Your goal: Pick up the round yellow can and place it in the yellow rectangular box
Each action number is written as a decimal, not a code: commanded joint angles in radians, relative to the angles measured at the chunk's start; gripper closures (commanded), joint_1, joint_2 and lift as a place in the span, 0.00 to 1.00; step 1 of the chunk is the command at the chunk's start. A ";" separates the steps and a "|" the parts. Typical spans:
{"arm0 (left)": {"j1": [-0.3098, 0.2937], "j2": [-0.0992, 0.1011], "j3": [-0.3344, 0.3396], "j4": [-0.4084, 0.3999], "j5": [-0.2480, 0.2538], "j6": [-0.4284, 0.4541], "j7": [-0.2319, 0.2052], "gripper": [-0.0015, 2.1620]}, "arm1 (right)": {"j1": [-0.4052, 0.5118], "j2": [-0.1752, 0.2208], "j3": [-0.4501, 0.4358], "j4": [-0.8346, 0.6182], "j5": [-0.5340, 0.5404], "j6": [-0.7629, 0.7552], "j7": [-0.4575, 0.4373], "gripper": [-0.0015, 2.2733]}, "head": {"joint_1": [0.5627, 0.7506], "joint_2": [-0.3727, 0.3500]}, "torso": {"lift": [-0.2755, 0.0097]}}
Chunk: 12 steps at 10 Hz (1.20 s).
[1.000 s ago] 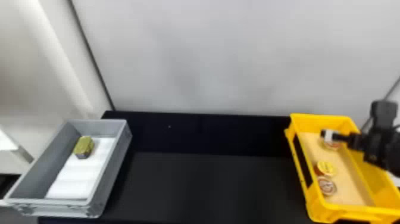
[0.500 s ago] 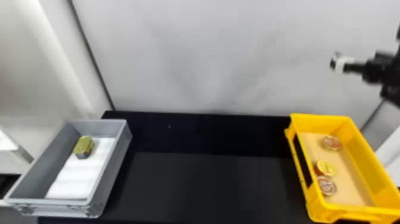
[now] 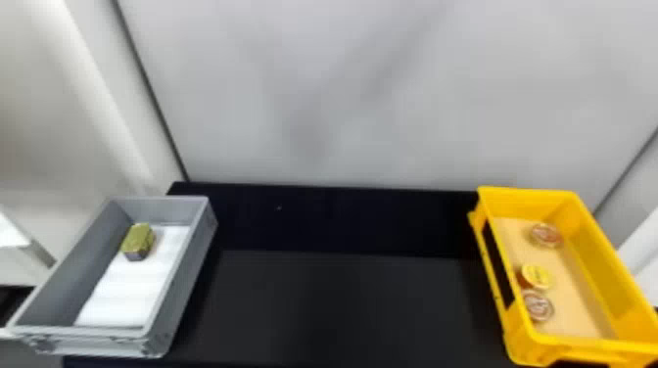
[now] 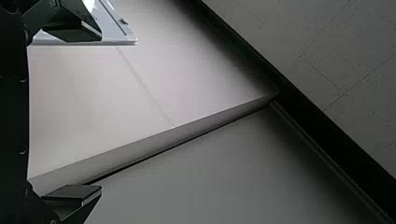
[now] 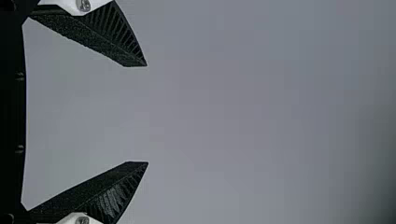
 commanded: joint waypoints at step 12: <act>0.011 0.003 0.019 -0.004 -0.005 -0.006 -0.008 0.06 | -0.183 -0.069 0.152 -0.076 0.106 -0.331 -0.092 0.00 | 0.70 0.59 | 0.96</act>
